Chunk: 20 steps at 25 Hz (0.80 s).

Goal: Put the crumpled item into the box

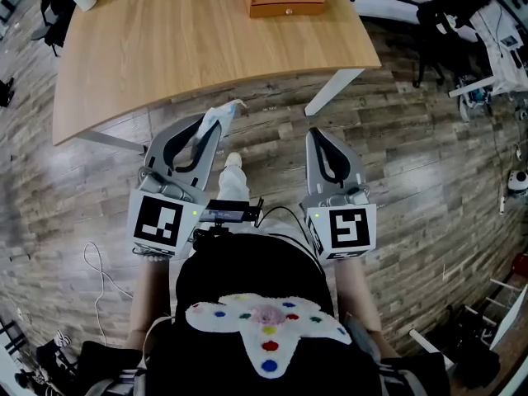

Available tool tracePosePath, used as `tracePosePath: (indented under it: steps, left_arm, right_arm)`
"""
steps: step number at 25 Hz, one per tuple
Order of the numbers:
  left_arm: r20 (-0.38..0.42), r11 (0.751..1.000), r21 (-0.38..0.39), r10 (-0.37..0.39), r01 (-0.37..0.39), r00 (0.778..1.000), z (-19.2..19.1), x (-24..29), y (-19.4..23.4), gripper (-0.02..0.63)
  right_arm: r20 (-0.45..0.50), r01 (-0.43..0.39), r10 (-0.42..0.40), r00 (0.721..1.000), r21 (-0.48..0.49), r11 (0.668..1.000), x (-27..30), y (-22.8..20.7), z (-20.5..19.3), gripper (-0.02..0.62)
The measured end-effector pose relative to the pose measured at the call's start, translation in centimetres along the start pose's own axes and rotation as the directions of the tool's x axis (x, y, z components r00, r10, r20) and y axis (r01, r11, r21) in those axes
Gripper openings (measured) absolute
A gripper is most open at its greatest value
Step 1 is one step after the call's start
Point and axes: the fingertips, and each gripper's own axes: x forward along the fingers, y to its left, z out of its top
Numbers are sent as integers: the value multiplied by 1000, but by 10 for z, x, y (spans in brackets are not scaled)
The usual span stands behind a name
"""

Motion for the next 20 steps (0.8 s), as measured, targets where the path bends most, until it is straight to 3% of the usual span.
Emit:
tracePosePath:
  steps: [20]
  left_arm:
    - [1, 998, 1, -58, 58, 998, 15, 107, 141, 51]
  right_arm:
    - [-41, 41, -40, 998, 19, 999, 159, -27, 37, 8]
